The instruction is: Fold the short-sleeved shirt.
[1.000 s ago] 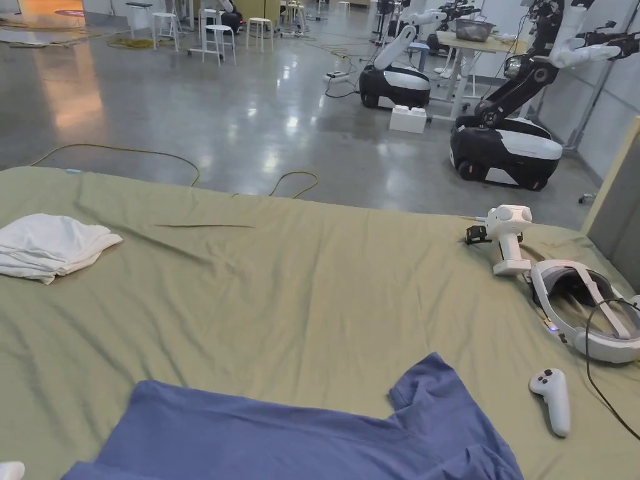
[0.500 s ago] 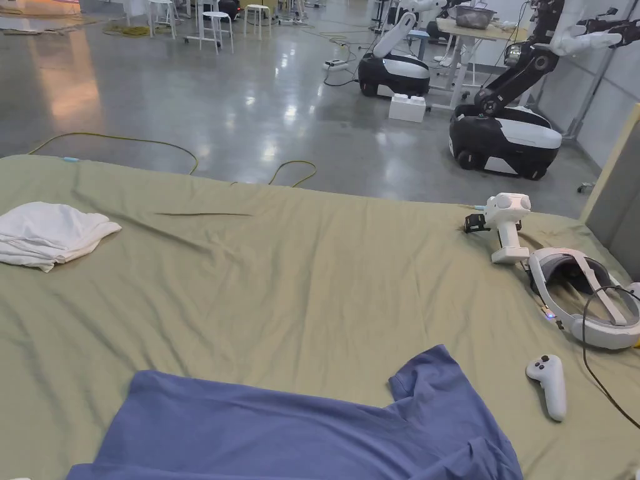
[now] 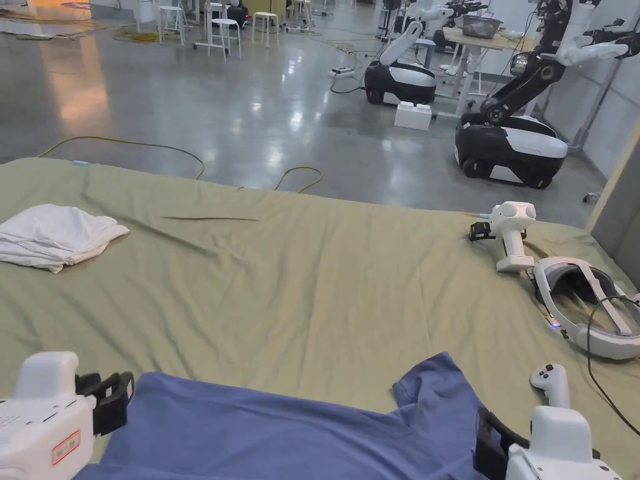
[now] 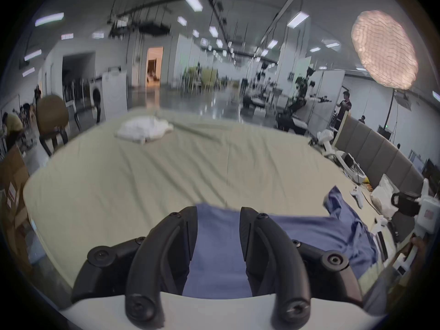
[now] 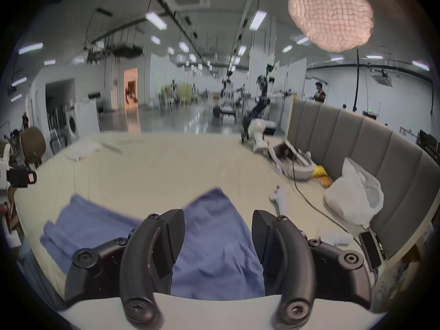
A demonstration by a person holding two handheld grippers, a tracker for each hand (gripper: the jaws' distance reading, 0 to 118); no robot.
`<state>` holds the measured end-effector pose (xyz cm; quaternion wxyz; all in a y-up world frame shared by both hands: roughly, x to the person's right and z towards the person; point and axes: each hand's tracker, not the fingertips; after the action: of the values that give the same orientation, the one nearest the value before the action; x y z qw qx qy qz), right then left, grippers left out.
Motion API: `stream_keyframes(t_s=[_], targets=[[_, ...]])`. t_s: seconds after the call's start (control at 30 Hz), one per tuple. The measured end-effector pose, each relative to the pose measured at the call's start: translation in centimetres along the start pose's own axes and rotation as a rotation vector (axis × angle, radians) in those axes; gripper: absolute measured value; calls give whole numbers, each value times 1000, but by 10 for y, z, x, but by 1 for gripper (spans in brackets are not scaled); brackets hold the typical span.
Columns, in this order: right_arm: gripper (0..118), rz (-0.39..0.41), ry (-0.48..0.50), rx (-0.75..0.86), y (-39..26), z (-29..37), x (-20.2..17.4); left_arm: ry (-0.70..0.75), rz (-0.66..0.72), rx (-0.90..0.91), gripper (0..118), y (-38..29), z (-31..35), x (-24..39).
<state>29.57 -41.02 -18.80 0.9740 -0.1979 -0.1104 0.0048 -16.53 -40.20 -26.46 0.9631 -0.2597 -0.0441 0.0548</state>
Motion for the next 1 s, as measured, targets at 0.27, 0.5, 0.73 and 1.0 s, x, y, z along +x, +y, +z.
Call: stream_keyframes(t_s=[0.27,0.5,0.73,1.0], targets=[[46,-16,-9,271,29,5,-43,73,-156,266,40,11,16,38],[0,-24,-20,319,37,3,-65,65,-134,270,0,14,6,33],[0,-9,-10,303,32,-5,-70,27,-145,193,0,16,-19,15],[0,-14,4,208,22,-26,-63,-5,-74,-177,0,25,-111,-22]])
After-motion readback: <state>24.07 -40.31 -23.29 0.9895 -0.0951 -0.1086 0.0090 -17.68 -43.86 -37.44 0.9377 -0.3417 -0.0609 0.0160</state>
